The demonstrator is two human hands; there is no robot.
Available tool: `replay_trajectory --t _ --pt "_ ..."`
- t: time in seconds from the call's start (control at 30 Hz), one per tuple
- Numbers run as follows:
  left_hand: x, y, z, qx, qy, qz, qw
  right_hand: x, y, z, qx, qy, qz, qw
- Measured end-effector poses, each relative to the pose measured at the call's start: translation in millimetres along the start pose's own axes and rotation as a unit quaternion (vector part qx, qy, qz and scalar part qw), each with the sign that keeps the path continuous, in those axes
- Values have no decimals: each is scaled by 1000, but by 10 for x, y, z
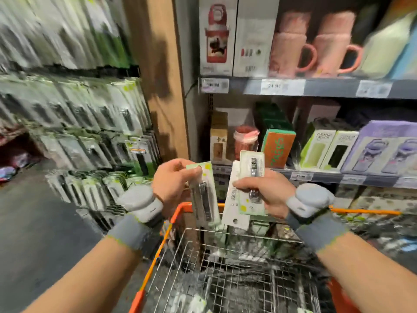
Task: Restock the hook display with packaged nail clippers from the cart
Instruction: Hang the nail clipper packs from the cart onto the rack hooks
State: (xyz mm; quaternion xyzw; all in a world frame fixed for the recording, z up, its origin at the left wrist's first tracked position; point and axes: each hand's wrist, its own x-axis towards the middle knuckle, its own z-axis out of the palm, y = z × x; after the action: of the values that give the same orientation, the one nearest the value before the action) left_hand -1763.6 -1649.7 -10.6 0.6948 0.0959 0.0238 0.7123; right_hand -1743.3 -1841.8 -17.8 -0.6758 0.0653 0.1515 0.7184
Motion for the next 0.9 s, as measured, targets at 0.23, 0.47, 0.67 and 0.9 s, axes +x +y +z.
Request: replay_trajectory --t 0.23,0.47,0.67,0.9 --pt "-292 679 -917 10 1 85 996 -454 -526 927 30 -16 -74 997" --pt "-477 1095 -1811 18 34 141 989 -737 -894 1633 27 -18 -134 991" --pt "-461 1321 -2306 -6 71 160 985 -705 -1057 1891 56 -37 -137 988" --pt "-94 1361 -2716 85 118 200 969 -403 -1173 2144 74 -55 -145 985"
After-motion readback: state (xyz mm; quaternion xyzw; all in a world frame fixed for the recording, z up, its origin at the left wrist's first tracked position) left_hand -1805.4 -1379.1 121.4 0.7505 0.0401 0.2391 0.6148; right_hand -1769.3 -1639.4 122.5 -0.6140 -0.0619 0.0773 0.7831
